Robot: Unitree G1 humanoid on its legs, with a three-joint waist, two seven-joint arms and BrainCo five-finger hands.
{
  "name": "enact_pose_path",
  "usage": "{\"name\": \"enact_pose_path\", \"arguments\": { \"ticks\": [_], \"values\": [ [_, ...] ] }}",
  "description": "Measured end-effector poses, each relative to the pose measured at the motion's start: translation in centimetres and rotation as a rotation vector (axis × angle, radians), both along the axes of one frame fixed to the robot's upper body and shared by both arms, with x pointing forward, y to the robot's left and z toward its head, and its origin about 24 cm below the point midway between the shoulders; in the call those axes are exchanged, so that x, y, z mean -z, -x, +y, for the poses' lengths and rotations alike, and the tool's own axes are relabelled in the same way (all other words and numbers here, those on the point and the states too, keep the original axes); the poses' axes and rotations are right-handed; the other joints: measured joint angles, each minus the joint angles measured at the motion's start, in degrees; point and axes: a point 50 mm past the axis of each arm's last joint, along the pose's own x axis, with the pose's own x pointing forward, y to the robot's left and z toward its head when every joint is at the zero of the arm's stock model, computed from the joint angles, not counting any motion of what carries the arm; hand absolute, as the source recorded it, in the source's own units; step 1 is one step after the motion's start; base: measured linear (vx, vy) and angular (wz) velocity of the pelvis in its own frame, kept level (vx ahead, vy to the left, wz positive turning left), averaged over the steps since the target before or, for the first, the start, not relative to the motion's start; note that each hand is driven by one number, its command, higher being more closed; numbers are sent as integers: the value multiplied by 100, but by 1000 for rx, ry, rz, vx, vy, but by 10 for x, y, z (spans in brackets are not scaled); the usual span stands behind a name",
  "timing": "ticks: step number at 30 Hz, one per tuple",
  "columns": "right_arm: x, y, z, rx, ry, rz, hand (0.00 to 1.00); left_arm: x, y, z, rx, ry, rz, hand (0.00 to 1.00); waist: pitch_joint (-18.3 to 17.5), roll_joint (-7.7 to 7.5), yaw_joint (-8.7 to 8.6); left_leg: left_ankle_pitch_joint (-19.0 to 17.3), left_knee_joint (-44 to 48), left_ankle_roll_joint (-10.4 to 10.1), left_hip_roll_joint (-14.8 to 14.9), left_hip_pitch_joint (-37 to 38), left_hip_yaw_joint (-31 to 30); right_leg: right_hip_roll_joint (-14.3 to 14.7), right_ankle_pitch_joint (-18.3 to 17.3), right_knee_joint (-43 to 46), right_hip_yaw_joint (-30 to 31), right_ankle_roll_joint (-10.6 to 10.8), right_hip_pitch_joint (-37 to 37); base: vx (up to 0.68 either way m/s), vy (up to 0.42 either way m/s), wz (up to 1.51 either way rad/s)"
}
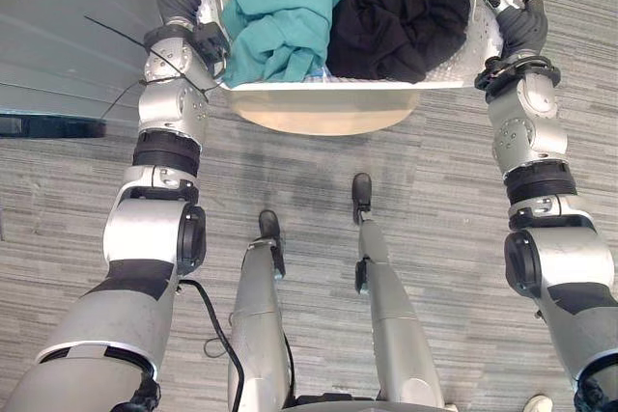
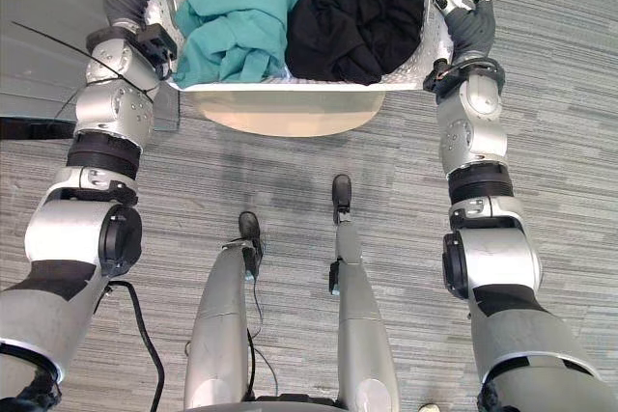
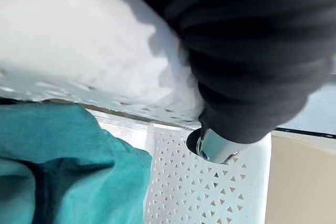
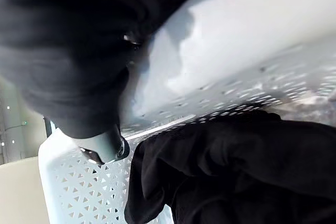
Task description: Pick up the laundry basket with both hands and put the clothes into the washing machine.
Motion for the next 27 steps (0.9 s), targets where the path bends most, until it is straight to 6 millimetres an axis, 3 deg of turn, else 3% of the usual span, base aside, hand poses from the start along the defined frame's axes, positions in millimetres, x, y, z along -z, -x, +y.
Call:
{"name": "enact_pose_path", "arguments": {
  "ticks": [7,13,27],
  "values": [
    [8,-4,15,-109,25,37,0,-13,10,41,-137,84,-23,0,18,-30,31,-19,46,-32,87,-61,-61,81,29,-59,-60,-33,13,-10,-22,0],
    [11,-4,4,-83,35,80,0,-41,30,81,-245,134,-115,0,19,-32,42,-19,71,-31,89,-51,-75,75,33,-77,-110,-38,80,-15,-10,3],
    [-1,7,-42,44,51,83,0,-45,42,89,-285,164,-194,0,18,-34,-72,-19,98,-30,86,43,-54,73,125,-195,-147,-74,248,-32,-13,1]
  ]
}}
